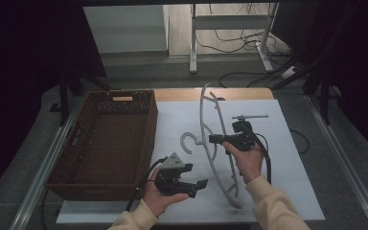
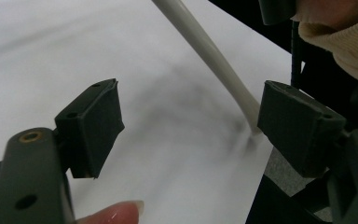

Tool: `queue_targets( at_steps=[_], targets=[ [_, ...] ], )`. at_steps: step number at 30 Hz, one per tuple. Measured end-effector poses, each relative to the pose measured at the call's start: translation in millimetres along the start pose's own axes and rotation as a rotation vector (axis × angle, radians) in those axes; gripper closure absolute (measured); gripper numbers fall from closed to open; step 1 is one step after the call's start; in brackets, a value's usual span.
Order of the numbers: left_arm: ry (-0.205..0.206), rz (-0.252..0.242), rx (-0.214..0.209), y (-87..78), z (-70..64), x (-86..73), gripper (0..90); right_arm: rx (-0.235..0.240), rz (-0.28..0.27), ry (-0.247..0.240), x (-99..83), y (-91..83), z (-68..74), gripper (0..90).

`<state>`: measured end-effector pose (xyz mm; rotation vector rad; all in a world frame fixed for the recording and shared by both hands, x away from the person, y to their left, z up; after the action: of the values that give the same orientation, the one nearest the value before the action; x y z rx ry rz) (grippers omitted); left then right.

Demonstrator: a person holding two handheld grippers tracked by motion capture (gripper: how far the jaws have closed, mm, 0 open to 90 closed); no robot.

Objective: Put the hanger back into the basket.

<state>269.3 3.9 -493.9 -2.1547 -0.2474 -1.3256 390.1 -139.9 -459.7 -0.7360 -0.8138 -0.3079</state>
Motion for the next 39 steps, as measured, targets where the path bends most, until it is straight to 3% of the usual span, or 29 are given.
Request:
queue_targets(
  at_steps=[12, 14, 25, 29, 34, 39],
  targets=[
    [-0.033, -0.005, -0.033, 11.3, 0.7, 0.1, 26.6, 0.005, -0.029, 0.013, 2.5, -2.8, 0.6, 80.6],
    [-0.054, -0.019, -0.041, 15.5, 1.6, 1.8, 28.0, 0.005, -0.038, 0.017, 3.3, -3.2, 0.9, 80.6],
    [-0.059, -0.075, -0.04, 26.7, -0.6, 13.7, 33.5, 0.011, -0.085, 0.046, 5.2, -3.8, 3.9, 80.5],
    [-0.078, -0.102, -0.046, 28.6, 0.2, 16.3, 41.1, 0.02, -0.108, 0.072, 5.2, -4.3, 4.7, 80.5],
    [-0.127, -0.111, -0.071, 30.1, 4.6, 18.2, 58.5, 0.041, -0.12, 0.119, 1.7, -2.8, 4.4, 80.5],
    [-0.154, -0.106, -0.109, 29.9, 6.6, 18.1, 68.5, 0.046, -0.118, 0.124, -1.2, -0.4, 5.6, 80.4]
  ],
)
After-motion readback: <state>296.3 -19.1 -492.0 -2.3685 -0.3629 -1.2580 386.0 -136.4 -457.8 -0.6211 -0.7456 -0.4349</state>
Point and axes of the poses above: each handheld gripper's, and its own axes: y roughly forward along the jaws, x roughly out of its top, z roughly to its left, the point moved 6 cm from there along y, roughly forward along the jaws, and after that the axes turned 9 degrees about -z, right-handed, at the moved point
